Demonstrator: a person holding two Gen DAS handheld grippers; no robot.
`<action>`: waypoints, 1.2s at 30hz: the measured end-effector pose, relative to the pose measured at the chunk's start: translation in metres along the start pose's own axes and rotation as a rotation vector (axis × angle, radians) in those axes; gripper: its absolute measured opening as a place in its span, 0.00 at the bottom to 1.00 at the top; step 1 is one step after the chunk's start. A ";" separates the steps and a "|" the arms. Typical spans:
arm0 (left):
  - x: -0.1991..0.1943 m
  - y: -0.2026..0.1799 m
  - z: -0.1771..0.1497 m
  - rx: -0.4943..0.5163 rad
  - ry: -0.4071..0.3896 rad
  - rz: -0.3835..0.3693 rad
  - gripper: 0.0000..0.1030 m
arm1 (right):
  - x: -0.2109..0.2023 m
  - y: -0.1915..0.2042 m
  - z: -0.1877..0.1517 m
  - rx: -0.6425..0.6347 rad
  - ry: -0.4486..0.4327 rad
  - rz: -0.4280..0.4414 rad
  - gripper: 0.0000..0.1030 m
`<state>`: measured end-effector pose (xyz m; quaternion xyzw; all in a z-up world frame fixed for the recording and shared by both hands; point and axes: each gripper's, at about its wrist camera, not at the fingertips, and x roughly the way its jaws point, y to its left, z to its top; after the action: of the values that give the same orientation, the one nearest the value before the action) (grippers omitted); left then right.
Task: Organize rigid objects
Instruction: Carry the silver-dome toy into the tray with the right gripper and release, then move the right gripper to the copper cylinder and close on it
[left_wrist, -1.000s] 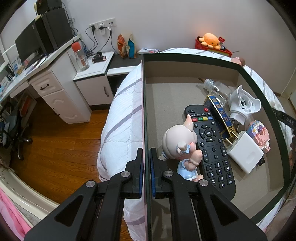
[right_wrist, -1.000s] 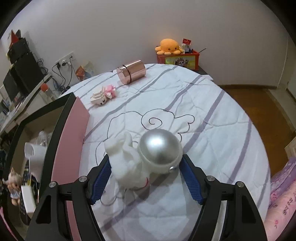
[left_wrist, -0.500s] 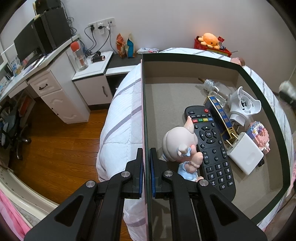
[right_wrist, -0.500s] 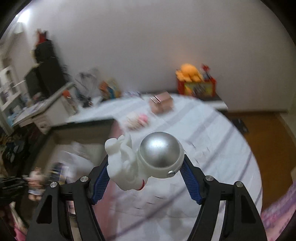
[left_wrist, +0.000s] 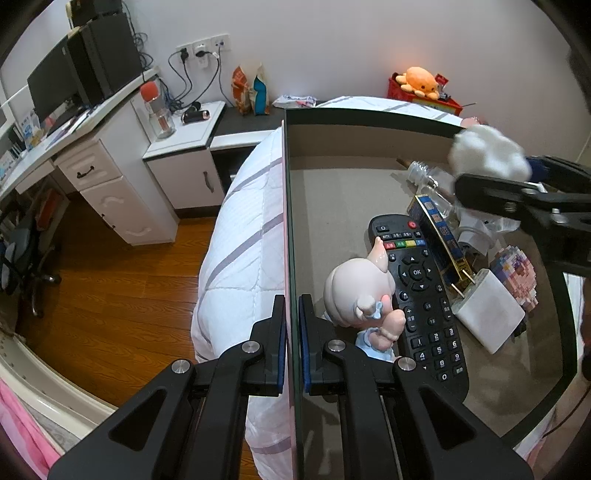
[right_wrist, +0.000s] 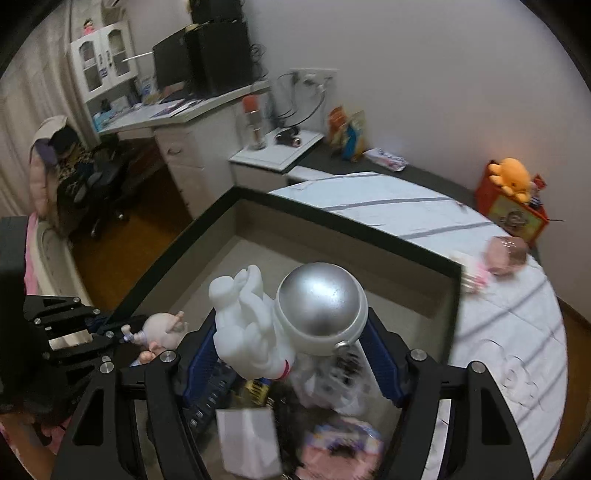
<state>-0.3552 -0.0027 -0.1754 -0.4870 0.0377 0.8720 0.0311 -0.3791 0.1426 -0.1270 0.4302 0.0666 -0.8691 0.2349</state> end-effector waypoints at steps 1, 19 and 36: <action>0.000 0.000 0.000 0.000 0.000 -0.001 0.06 | 0.002 0.000 0.001 0.000 0.002 0.009 0.71; 0.002 -0.004 0.005 0.000 -0.001 0.012 0.06 | -0.047 -0.017 -0.020 0.082 -0.073 -0.014 0.76; 0.010 -0.003 0.027 0.015 0.017 0.023 0.06 | -0.061 -0.112 -0.055 0.318 -0.105 -0.171 0.76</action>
<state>-0.3828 0.0030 -0.1705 -0.4936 0.0498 0.8679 0.0245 -0.3599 0.2806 -0.1232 0.4088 -0.0478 -0.9067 0.0924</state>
